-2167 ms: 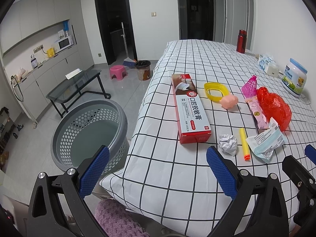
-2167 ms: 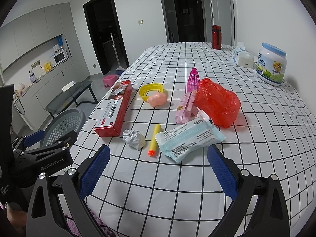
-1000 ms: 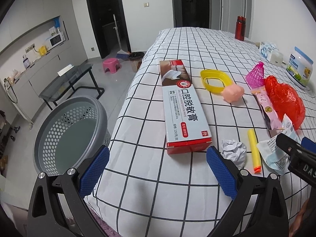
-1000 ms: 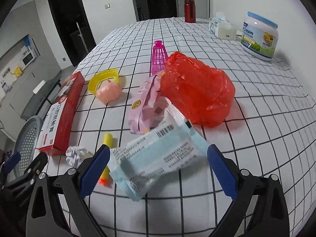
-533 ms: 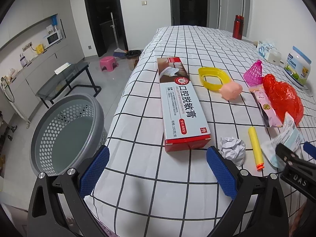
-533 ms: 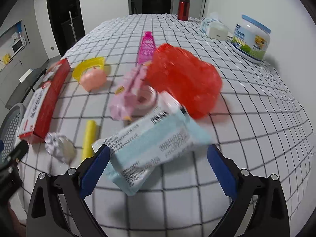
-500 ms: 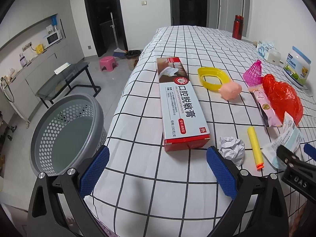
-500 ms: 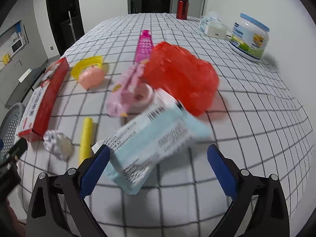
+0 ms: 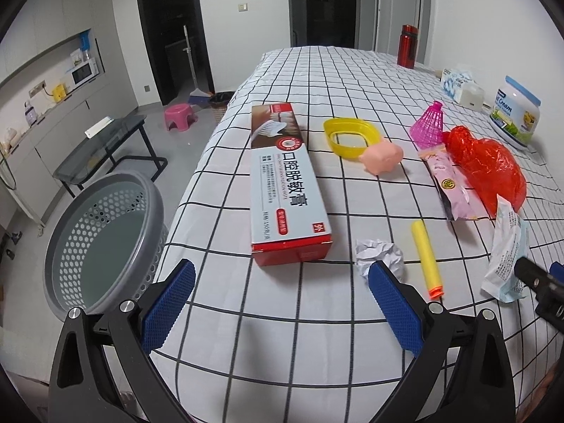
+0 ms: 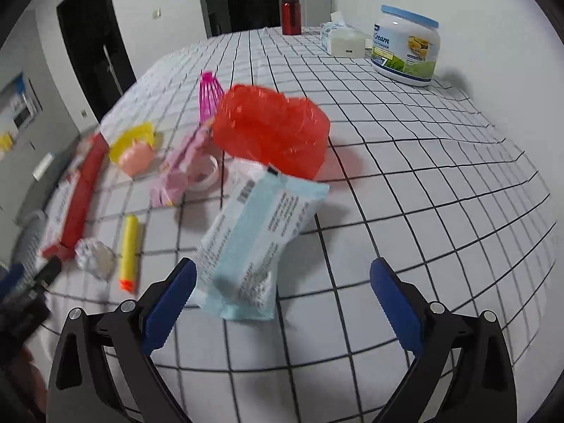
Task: Collect trash
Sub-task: 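Reach the right tool to the blue-white wipe packet and close on it, then close the left tool on the crumpled white paper ball while right holds packet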
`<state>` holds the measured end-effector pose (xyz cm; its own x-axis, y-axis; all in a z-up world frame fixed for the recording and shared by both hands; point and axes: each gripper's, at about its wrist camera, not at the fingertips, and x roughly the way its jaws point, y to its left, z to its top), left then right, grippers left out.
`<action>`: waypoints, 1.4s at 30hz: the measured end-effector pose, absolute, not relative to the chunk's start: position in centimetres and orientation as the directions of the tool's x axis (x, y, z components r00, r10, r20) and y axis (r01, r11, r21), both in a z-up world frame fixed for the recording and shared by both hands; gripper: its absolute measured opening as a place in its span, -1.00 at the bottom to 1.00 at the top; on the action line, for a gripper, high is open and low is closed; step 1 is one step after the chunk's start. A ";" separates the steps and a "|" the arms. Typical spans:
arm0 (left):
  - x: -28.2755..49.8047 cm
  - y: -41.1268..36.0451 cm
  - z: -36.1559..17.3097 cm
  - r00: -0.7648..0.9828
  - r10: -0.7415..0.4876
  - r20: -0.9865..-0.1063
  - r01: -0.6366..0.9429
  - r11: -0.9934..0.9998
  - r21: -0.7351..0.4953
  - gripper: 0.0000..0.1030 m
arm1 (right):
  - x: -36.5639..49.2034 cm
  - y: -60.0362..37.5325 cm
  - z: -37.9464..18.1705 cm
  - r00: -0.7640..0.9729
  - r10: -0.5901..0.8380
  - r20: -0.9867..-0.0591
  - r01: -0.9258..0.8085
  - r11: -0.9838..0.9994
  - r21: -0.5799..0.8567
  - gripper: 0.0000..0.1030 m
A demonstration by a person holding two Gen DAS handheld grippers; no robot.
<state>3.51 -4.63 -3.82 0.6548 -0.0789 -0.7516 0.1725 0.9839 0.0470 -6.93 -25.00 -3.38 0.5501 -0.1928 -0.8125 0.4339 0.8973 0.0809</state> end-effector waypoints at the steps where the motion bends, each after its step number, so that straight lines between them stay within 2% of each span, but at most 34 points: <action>1: 3.6 -4.7 -3.8 0.655 -0.083 -0.751 0.173 0.984 0.043 0.88 | -6.6 -25.1 -3.4 0.553 -0.181 -0.813 0.434 0.896 0.095 0.83; 16: 3.9 -4.3 -3.9 0.665 -0.076 -0.743 0.144 0.989 0.027 0.88 | -3.4 -25.0 -5.6 0.530 -0.152 -0.834 0.445 0.888 0.121 0.81; 17: 3.9 -4.4 -3.9 0.664 -0.078 -0.744 0.147 0.989 0.027 0.88 | -3.4 -24.9 -5.6 0.534 -0.148 -0.833 0.434 0.893 0.119 0.74; 18: 3.8 -4.5 -3.9 0.663 -0.081 -0.744 0.152 0.988 0.027 0.88 | -3.4 -24.7 -5.6 0.535 -0.146 -0.832 0.426 0.897 0.116 0.49; 20: 3.7 -4.8 -4.0 0.660 -0.084 -0.746 0.161 0.986 0.032 0.88 | -3.2 -24.5 -5.7 0.524 -0.146 -0.839 0.415 0.904 0.102 0.21; 21: 3.7 -5.0 -4.0 0.659 -0.085 -0.747 0.166 0.986 0.034 0.88 | -3.3 -24.3 -5.6 0.527 -0.155 -0.835 0.409 0.908 0.089 0.14; 27: 3.4 -6.1 -4.4 0.640 -0.103 -0.761 0.191 0.981 0.028 0.88 | -4.0 -24.0 -5.4 0.572 -0.108 -0.813 0.345 0.931 0.119 0.04; 36: 3.5 -8.4 -5.4 0.630 -0.110 -0.769 0.203 0.979 0.026 0.87 | -6.0 -25.6 -5.1 0.612 -0.040 -0.789 0.301 0.935 0.186 0.04; 42: 3.8 -10.2 -6.1 0.647 -0.070 -0.759 0.200 0.976 0.081 0.80 | -6.6 -26.0 -5.3 0.630 0.016 -0.777 0.271 0.933 0.239 0.04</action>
